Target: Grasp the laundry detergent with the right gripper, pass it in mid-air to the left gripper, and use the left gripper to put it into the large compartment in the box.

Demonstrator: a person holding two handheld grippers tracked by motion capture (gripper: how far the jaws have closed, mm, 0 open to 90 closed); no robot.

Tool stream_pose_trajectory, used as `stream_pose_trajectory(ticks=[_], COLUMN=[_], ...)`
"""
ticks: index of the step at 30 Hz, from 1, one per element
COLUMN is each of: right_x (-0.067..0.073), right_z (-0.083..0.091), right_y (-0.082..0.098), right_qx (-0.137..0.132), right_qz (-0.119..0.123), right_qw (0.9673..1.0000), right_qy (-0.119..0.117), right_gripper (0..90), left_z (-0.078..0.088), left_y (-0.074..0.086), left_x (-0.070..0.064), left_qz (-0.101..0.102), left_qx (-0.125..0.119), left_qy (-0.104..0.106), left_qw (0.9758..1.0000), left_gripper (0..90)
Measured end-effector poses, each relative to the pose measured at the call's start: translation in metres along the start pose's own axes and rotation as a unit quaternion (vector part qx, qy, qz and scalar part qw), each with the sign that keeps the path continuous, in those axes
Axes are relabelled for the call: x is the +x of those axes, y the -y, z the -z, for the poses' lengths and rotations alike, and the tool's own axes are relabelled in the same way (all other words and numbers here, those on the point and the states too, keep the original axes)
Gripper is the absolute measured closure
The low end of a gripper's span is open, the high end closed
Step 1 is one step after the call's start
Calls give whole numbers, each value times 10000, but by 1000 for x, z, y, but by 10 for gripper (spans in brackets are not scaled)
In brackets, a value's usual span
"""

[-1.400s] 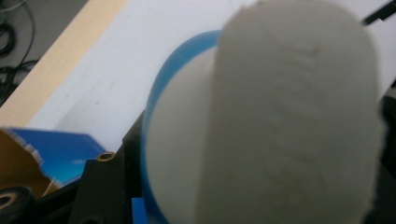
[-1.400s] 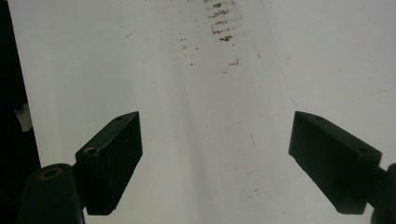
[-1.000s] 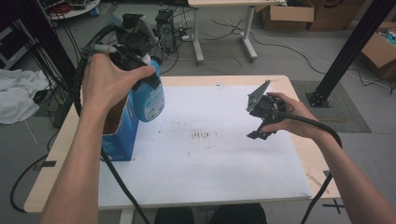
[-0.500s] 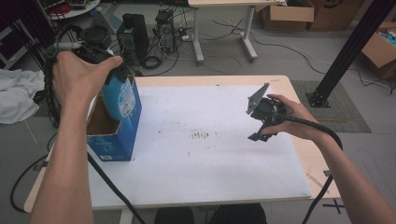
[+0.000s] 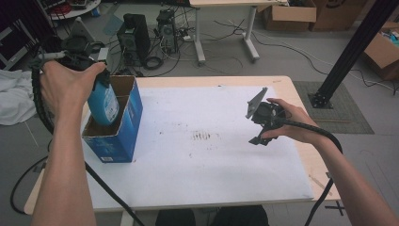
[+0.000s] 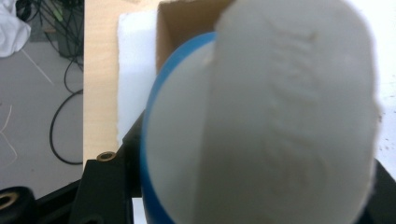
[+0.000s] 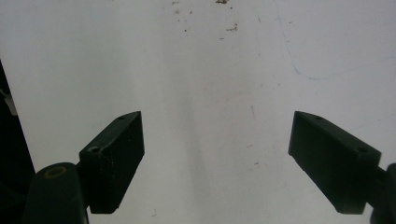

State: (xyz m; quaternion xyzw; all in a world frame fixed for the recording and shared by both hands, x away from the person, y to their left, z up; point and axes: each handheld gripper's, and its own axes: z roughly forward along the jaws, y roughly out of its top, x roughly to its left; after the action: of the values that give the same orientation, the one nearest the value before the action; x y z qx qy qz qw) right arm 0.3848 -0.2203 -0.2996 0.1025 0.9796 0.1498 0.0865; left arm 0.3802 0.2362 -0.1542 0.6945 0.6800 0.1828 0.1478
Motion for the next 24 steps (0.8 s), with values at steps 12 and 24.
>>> stream_pose_trajectory(ticks=[12, 24], right_x=[2, 2], right_z=[-4, 2], right_y=[0, 1], right_qx=[97, 101], right_qz=[-10, -14], right_qw=[10000, 9999], right_qy=[-18, 19], right_gripper=[183, 182], left_z=[-31, -71], left_y=[9, 24], left_x=[3, 3], left_qz=[71, 187], left_qx=[68, 285], left_qy=[34, 56], left_qw=[9999, 9994], left_gripper=[401, 401])
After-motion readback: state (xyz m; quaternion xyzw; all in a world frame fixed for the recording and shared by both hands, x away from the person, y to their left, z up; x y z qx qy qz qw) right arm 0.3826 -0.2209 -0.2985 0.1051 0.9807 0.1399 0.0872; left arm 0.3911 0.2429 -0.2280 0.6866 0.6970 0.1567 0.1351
